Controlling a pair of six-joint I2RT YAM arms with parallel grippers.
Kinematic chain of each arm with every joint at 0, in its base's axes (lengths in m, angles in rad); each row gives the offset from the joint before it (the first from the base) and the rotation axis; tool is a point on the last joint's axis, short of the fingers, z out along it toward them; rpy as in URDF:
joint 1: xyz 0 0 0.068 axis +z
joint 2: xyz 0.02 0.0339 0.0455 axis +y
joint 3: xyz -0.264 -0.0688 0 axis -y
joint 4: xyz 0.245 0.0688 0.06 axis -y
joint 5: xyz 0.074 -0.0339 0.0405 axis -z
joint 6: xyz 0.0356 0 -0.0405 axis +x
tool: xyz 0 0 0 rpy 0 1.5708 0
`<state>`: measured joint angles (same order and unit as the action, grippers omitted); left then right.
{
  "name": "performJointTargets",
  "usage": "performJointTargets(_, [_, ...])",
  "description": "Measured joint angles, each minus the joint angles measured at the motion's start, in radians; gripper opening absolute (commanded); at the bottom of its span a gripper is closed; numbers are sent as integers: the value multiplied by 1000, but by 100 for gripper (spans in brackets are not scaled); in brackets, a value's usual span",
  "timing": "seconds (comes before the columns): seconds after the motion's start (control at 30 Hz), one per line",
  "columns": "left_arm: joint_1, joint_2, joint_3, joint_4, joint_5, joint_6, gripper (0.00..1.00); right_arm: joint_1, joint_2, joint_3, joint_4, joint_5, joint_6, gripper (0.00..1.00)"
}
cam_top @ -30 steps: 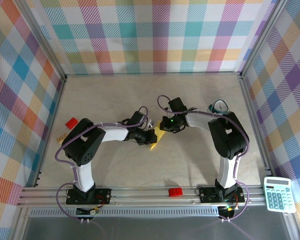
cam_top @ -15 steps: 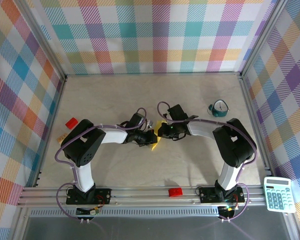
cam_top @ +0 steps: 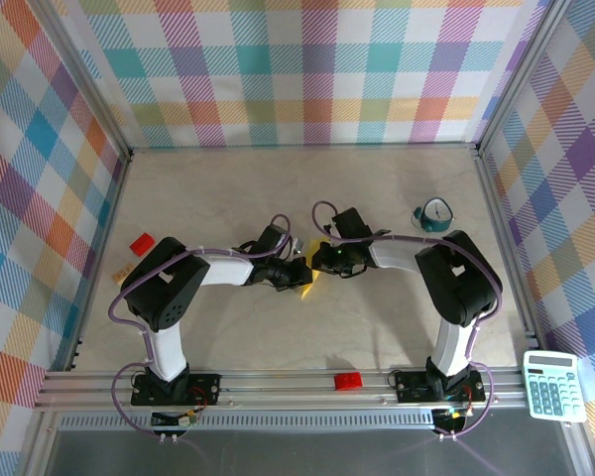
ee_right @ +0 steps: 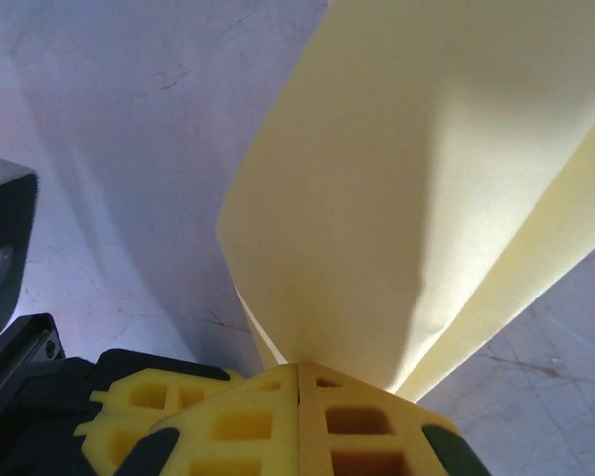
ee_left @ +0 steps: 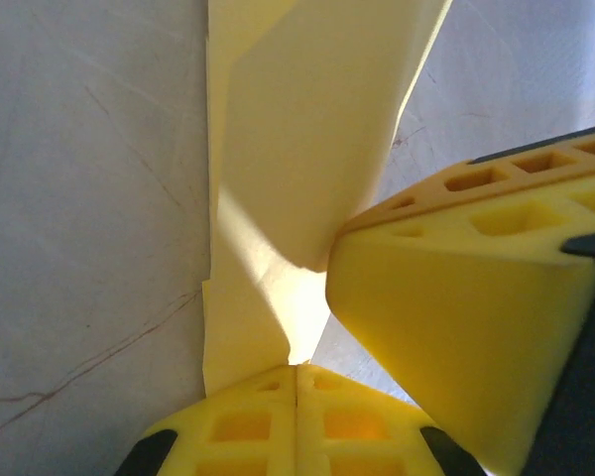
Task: Fold a paper plane with a square sheet of paper (fold left side to right side)
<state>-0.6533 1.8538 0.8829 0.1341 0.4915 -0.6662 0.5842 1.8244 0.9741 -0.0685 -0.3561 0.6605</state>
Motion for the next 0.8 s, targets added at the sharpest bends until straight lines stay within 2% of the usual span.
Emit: performJointTargets(0.8, [-6,8,31,-56,-14,-3,0,7,32,35,-52,106,-45,3])
